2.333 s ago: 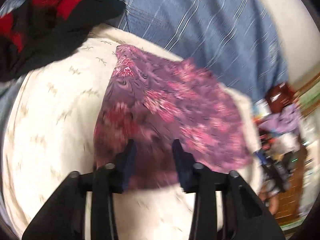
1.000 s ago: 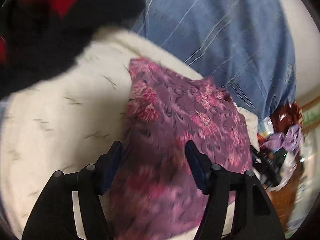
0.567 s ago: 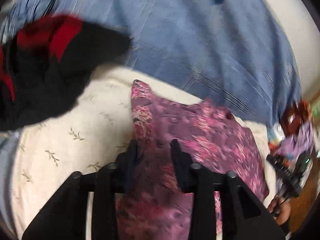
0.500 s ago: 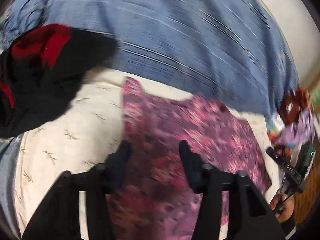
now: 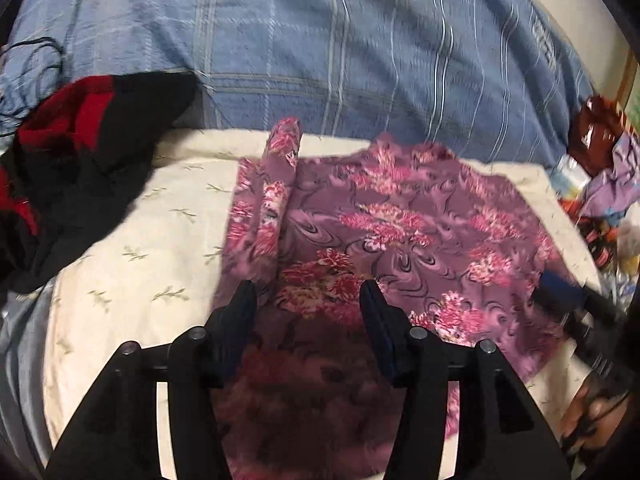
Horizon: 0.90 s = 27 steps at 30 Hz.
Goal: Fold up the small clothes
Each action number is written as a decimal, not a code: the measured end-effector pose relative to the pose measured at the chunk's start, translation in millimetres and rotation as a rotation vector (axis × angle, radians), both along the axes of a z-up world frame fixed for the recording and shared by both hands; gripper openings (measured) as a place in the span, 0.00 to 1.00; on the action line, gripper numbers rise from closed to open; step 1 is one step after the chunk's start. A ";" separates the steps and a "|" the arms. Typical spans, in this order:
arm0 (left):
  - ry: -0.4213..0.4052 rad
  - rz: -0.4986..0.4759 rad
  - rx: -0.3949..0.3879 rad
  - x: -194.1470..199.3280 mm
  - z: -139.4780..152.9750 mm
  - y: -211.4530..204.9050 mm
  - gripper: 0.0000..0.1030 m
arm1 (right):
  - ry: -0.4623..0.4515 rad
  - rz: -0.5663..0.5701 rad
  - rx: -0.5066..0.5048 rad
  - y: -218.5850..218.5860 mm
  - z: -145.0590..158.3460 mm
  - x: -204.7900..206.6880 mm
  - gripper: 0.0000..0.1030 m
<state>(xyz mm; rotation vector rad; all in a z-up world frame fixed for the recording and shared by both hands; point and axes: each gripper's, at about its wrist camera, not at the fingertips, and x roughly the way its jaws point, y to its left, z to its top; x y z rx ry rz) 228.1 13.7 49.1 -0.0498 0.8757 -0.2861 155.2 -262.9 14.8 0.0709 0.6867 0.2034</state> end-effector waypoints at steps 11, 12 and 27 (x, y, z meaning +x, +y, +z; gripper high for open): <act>-0.024 0.053 -0.157 -9.5 21.3 57.7 0.55 | 0.053 0.016 -0.083 32.6 -40.4 7.8 0.69; -0.003 0.038 -0.110 -4.2 12.0 47.9 0.56 | 0.047 0.012 -0.101 36.8 -42.1 6.5 0.70; 0.201 0.108 -0.172 35.1 -12.0 118.8 0.59 | -0.056 0.317 -0.380 173.0 -29.0 -27.2 0.71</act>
